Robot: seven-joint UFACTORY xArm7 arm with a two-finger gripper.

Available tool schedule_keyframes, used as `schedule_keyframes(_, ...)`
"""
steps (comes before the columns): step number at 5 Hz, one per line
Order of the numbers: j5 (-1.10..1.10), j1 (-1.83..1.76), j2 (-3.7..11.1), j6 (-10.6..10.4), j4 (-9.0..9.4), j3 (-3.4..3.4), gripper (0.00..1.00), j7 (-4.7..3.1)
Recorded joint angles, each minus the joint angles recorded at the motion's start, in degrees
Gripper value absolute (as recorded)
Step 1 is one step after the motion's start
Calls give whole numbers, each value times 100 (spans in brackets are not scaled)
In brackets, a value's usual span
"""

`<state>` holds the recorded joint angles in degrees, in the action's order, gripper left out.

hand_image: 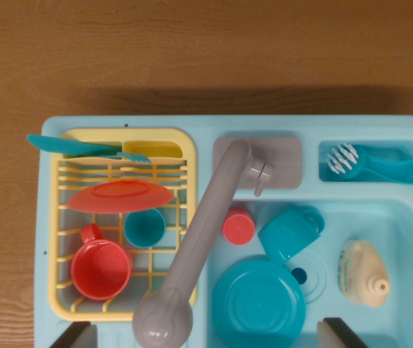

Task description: Pick detergent from the sink

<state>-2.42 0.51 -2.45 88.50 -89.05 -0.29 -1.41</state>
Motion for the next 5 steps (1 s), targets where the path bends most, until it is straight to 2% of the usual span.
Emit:
schedule_keyframes(1,-8,16,31,-97,78,-20,0,-49)
schedule_keyframes(2,-8,16,31,-97,78,-20,0,-49)
schedule_keyframes(3,-20,39,72,-229,184,-47,0,-116)
schedule_keyframes(4,-20,39,72,-229,184,-47,0,-116)
schedule_keyframes(5,-33,66,123,-391,314,-80,0,-199)
